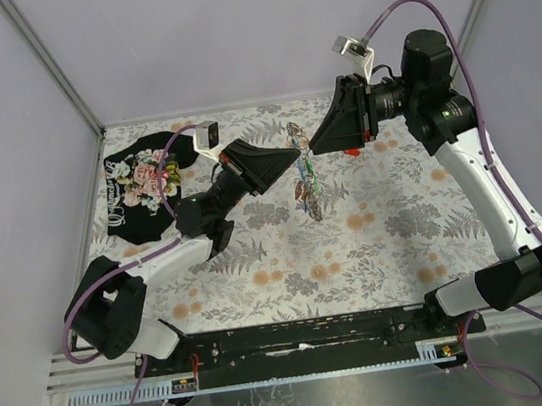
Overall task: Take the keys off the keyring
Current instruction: Remove the key from the keyring.
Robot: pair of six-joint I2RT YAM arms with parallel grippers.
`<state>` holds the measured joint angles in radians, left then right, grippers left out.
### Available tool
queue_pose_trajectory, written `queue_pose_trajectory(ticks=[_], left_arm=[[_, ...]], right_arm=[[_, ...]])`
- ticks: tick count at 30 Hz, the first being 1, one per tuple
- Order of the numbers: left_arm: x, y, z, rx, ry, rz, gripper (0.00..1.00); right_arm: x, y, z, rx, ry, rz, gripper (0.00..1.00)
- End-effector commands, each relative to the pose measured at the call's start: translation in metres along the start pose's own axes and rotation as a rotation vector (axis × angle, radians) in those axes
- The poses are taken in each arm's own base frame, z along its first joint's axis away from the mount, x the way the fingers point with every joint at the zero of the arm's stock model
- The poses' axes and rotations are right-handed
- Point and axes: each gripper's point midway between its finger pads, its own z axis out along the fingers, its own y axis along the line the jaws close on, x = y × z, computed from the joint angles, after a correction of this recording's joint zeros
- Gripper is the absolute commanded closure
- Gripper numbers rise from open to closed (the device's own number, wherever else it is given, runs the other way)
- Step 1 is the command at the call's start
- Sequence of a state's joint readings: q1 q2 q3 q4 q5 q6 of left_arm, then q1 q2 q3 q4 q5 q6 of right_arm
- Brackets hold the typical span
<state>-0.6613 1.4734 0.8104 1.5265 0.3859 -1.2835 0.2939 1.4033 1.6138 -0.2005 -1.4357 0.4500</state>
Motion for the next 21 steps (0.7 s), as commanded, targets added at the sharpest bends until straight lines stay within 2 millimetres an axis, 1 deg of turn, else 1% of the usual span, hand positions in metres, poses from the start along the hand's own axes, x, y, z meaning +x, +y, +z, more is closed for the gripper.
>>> queue_pose_trajectory(ticks=[1,8,14,21], left_arm=[[-0.009,-0.031,0.009,0.118,-0.024,0.078,1.0],[-0.009,-0.031,0.004,0.103,-0.027,0.077,1.0],[-0.007,-0.008,-0.004,-0.045,0.009,0.14,1.0],[-0.002,0.01,-0.006,-0.185,0.084,0.228,1.0]], right_arm=[[-0.012,0.022,-0.003,-0.026,0.001,-0.072,0.66],[-0.007,0.01,-0.005,0.036,-0.006,-0.082,0.63],[0.005,-0.004,-0.01,0.147,0.018,-0.15,0.59],[0.014,-0.006,-0.011,0.158,0.029,-0.16,0.59]])
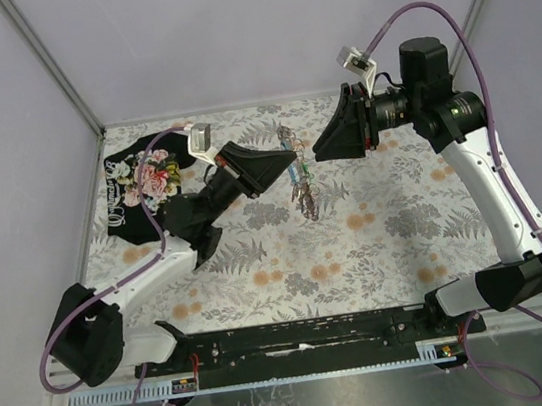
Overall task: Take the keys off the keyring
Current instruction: Remove the key from the keyring.
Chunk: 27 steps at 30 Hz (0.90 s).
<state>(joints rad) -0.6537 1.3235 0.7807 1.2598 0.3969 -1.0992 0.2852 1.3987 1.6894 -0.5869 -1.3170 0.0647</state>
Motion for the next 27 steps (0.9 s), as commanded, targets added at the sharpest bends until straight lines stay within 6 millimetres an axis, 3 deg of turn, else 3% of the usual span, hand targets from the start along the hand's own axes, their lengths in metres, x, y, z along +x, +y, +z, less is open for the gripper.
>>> queue_pose_trajectory(ticks=[1,8,12,16,20,27], left_arm=[[-0.002,0.007,0.002,-0.069,0.037,0.102,1.0],[-0.003,0.026,0.0,-0.201,0.062,0.138,1.0],[-0.007,0.042,-0.001,-0.294,0.054,0.156,1.0],[-0.01,0.056,-0.003,-0.375,0.037,0.165,1.0],[-0.007,0.067,0.0,-0.443,0.026,0.197,1.0],[-0.002,0.079,0.003,-0.508,0.006,0.213,1.0]], right_arm=[[-0.001,0.009,-0.005,0.024,0.0,-0.079,0.59],[0.009,0.003,-0.004,0.101,0.048,-0.129,0.57],[0.029,-0.017,0.002,0.207,0.121,-0.175,0.56],[0.05,-0.039,0.005,0.291,0.17,-0.181,0.48],[0.06,-0.053,0.005,0.346,0.19,-0.194,0.4],[0.073,-0.063,0.01,0.358,0.193,-0.176,0.39]])
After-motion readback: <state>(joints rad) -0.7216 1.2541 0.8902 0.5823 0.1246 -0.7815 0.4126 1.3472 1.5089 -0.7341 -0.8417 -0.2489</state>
